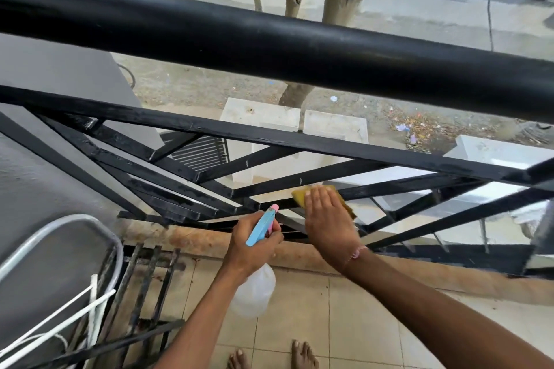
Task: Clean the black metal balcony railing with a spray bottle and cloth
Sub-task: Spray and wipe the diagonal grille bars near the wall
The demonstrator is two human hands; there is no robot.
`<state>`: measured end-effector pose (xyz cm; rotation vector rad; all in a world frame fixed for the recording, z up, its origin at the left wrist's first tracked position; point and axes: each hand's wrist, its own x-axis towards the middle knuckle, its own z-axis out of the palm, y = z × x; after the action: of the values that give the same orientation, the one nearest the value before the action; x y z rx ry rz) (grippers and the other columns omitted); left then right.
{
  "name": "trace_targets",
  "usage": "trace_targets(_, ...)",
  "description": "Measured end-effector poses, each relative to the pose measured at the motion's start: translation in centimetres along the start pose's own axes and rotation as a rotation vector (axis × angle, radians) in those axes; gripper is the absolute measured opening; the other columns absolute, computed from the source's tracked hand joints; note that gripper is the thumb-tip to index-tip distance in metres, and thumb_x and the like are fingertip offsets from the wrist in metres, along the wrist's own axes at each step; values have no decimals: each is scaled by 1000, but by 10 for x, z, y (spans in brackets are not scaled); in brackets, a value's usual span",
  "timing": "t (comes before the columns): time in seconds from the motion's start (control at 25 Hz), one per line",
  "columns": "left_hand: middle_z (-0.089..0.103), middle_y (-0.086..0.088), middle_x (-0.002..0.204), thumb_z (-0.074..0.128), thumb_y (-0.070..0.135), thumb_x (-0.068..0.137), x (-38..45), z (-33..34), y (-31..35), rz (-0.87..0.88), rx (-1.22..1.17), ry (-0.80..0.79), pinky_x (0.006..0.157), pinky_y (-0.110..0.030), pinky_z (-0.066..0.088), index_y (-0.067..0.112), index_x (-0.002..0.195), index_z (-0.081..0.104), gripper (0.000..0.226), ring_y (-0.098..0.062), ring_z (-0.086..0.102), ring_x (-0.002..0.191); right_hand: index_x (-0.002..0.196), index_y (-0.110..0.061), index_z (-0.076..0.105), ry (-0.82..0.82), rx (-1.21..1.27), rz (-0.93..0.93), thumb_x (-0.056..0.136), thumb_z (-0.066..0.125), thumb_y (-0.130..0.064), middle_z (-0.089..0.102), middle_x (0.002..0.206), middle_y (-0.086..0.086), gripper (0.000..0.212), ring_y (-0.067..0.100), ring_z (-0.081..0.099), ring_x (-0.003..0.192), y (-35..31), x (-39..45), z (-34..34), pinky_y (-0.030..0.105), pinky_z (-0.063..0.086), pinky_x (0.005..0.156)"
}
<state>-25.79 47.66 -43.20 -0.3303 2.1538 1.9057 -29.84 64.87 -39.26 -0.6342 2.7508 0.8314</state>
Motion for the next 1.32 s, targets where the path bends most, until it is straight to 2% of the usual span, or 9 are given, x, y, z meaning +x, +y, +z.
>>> trace_targets(0.16,58,0,81,72,6,90,0,23,20,10,1,-62,62,-21,50,19,88,68,14,-15,58,75,155,5,2,21,28,158,101,24,-23,7,161,31,65,44,8,151,70,-55,-17,54,9,124)
trace_targets(0.44,62,-17,88,71,15,87,0,54,39,62,-5,-158,65,-33,57,21,83,66,8,-20,59,72,153,6,14,68,85,426,95,43,-18,39,147,27,70,41,33,141,130,-100,-23,50,20,122)
trace_targets(0.64,60,-5,79,73,12,88,-9,43,35,36,23,-102,63,-26,54,28,81,63,20,-19,61,70,151,14,2,3,124,489,99,48,-23,23,153,37,79,50,19,146,97,-79,-19,58,8,123)
trace_targets(0.76,58,5,69,72,14,84,-15,25,27,47,71,-65,60,-29,53,33,71,61,25,-14,58,65,149,15,-12,-61,141,347,105,33,-24,-2,157,42,75,53,0,149,44,-45,-9,61,3,123)
trace_targets(0.88,55,12,63,70,9,86,-16,3,14,36,126,25,58,-27,49,32,67,60,32,-9,54,60,151,13,-7,-64,248,226,107,29,-27,-2,159,39,70,51,-2,150,-28,8,6,59,2,123)
trace_targets(1.08,57,7,67,71,11,85,-7,-37,-12,28,173,119,58,-26,50,23,81,65,14,-9,56,62,157,3,-3,-83,632,135,108,35,-35,-4,163,30,73,46,-7,151,-134,74,34,52,-7,121)
trace_targets(1.2,59,-4,77,72,12,90,-6,-61,-25,-22,161,173,60,-24,54,19,91,66,9,-15,60,68,157,2,-7,-72,1084,218,105,47,-36,-12,163,27,84,39,-12,152,-170,88,29,46,-4,122)
trace_targets(1.28,59,-7,78,73,15,89,-7,-75,-27,-28,181,180,60,-28,57,22,90,66,9,-18,61,68,160,-10,1,-84,1425,340,97,49,-57,0,167,16,93,26,6,153,-176,91,21,44,9,125)
trace_targets(1.32,59,-7,77,73,15,88,-7,-82,-29,-24,182,181,59,-29,57,24,87,66,11,-19,61,67,160,-15,11,-59,1615,459,95,45,-65,24,163,14,89,21,30,145,-181,93,21,46,24,123)
